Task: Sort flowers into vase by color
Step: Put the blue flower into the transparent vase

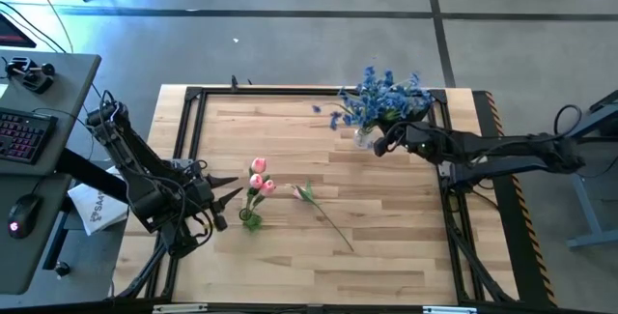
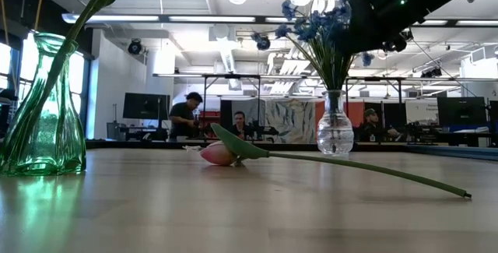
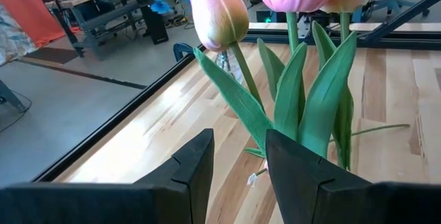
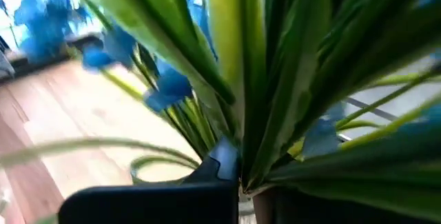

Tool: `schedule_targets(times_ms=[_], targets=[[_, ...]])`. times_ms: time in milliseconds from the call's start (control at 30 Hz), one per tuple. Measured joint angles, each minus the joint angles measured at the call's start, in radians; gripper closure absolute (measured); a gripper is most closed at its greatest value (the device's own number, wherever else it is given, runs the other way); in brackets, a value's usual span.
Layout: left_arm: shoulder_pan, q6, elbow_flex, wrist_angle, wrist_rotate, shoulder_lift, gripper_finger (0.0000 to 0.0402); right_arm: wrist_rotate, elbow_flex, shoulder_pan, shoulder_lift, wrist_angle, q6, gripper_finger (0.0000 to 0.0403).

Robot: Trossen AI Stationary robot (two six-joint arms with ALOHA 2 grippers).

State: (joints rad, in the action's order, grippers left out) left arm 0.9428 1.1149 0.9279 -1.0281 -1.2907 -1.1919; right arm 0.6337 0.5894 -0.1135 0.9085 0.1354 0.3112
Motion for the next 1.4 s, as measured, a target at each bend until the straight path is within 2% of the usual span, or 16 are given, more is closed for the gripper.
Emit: schedule_targets(times_ms=[333, 533, 833, 1000, 1200, 1400], targets=[[0.000, -0.009, 0.000, 0.005, 0.000, 0.000, 0.0280, -0.014, -0.001, 0.000, 0.132, 0.007, 0.013, 0.0374], [0.000, -0.008, 0.000, 0.008, 0.000, 0.000, 0.0280, -0.035, -0.001, 0.001, 0.150, 0.012, 0.023, 0.0349], [0.000, -0.010, 0.000, 0.023, 0.001, 0.000, 0.0280, -0.161, -0.002, 0.002, 0.090, 0.023, 0.021, 0.0254], [0.000, -0.012, 0.000, 0.033, 0.004, 0.000, 0.0280, -0.174, -0.002, 0.023, 0.044, 0.052, 0.022, 0.0215], [0.000, -0.012, 0.001, 0.033, 0.004, 0.000, 0.0280, -0.170, -0.002, 0.064, -0.003, 0.057, 0.028, 0.0216], [0.000, -0.012, 0.001, 0.035, 0.004, -0.001, 0.0280, -0.113, -0.002, 0.105, -0.038, 0.022, 0.021, 0.0267]])
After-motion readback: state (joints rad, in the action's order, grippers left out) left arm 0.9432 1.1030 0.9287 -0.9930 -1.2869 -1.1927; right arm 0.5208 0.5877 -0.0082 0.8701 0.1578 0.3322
